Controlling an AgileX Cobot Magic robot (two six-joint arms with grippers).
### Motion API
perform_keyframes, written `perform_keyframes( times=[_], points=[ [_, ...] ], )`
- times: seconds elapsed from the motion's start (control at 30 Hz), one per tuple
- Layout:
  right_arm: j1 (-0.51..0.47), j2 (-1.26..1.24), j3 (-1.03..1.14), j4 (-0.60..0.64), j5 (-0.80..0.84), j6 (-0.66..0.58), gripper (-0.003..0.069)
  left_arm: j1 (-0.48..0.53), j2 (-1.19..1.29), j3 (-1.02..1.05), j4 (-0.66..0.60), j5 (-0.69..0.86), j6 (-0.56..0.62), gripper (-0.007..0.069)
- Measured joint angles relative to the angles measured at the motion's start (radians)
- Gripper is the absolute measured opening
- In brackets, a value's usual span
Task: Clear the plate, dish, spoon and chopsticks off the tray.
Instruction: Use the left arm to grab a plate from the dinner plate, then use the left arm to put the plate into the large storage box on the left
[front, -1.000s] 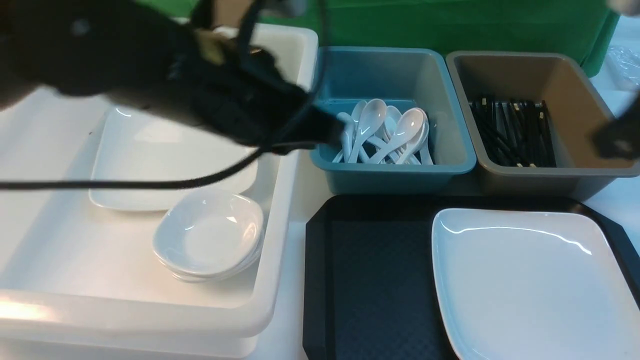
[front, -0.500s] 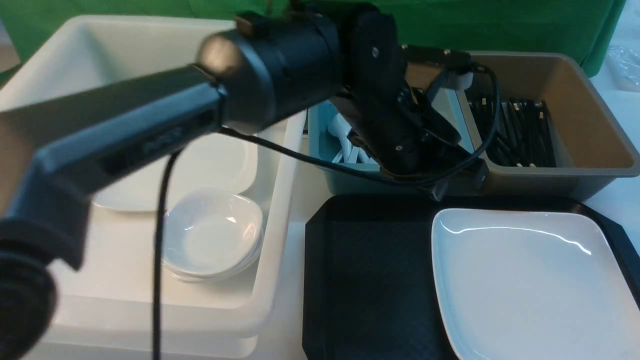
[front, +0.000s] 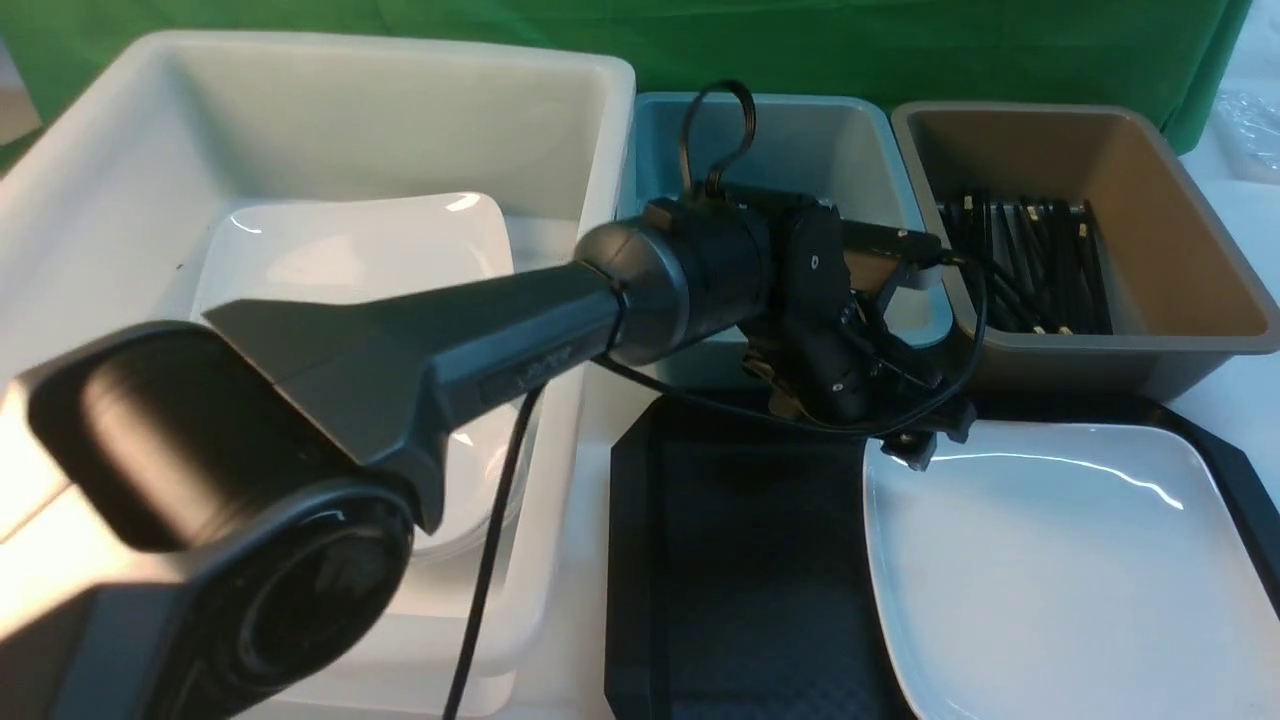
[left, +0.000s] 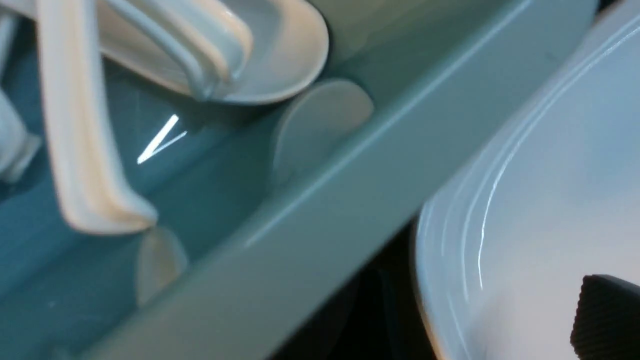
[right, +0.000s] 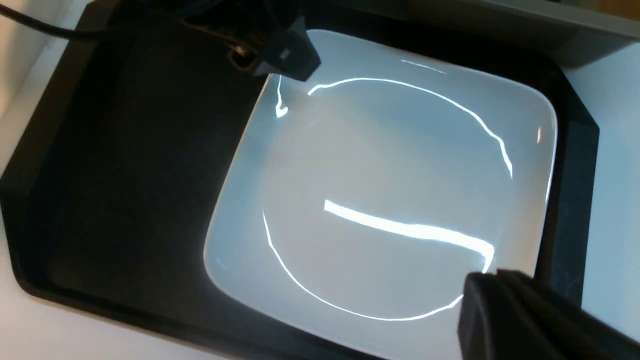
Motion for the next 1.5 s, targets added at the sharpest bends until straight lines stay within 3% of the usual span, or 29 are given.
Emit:
perform_keyframes(
  times=[0.43,0.57,0.67,0.9,1.3,1.5],
  points=[
    [0.000,0.000,0.000,0.016,-0.019,-0.025,0.0026,0.000,0.059,-0.001,-0.086,-0.072,0.001,0.0454],
    [0.000,0.000,0.000,0.016,-0.031,-0.029,0.0026,0.000,0.063,-0.001,-0.143,-0.074,0.030,0.0358],
    [0.000,0.000,0.000,0.016,-0.042,-0.031,0.0026,0.001,0.067,-0.001,-0.170,-0.056,0.039,0.0164],
    [0.000,0.000,0.000,0.016,-0.052,-0.049,0.0026,0.008,0.049,-0.002,-0.209,0.005,0.027,0.0133],
    [0.000,0.000,-0.070,0.046,-0.080,-0.054,0.0025,0.011,-0.250,-0.002,-0.001,0.195,0.049,0.0029],
    [0.000,0.000,-0.135,0.220,-0.079,-0.145,0.0025,0.011,-0.372,-0.001,0.112,0.241,0.048,0.0028]
  ],
)
